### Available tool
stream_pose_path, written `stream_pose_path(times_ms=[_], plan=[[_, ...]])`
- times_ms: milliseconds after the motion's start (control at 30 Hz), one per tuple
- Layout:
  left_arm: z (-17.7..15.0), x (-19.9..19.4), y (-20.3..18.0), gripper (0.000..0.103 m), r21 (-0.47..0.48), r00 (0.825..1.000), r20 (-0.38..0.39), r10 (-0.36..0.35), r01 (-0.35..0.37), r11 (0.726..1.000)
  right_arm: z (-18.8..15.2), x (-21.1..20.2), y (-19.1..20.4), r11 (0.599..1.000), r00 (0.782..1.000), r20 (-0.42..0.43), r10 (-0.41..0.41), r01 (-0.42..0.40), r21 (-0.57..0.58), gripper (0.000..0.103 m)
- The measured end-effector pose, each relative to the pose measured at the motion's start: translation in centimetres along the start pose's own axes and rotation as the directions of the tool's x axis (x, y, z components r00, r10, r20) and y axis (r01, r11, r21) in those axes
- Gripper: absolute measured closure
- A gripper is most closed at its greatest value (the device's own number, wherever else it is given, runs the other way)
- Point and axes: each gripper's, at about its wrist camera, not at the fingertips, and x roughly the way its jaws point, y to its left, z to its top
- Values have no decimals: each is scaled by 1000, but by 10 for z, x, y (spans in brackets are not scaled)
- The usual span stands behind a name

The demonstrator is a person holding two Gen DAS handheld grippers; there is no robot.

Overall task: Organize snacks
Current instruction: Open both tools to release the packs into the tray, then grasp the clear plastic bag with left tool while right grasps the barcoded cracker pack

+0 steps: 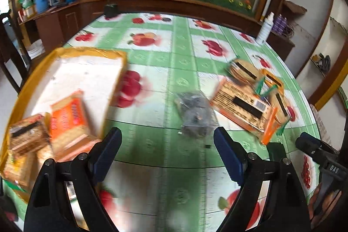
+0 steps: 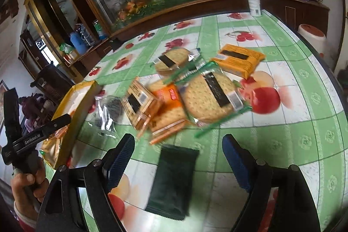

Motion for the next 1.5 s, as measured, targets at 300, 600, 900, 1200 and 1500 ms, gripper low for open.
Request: stream_pose_path(times_ms=[300,600,900,1200,1500], plan=[[-3,27,-14,16,24,999,-46,16,-15,1000,3,15,27,988,999,3,35,-34,-148,13],[-4,35,-12,16,40,997,-72,35,-32,999,37,55,86,884,998,-16,64,-64,-464,11],[3,39,-1,16,33,995,-89,46,-43,999,32,118,114,763,991,-85,-99,20,-646,17],[15,58,-35,16,60,996,-90,13,-7,998,56,71,60,941,995,-49,84,-95,-324,46],[13,85,-44,32,17,995,-77,61,-60,998,51,24,23,962,966,53,252,-244,-125,47]])
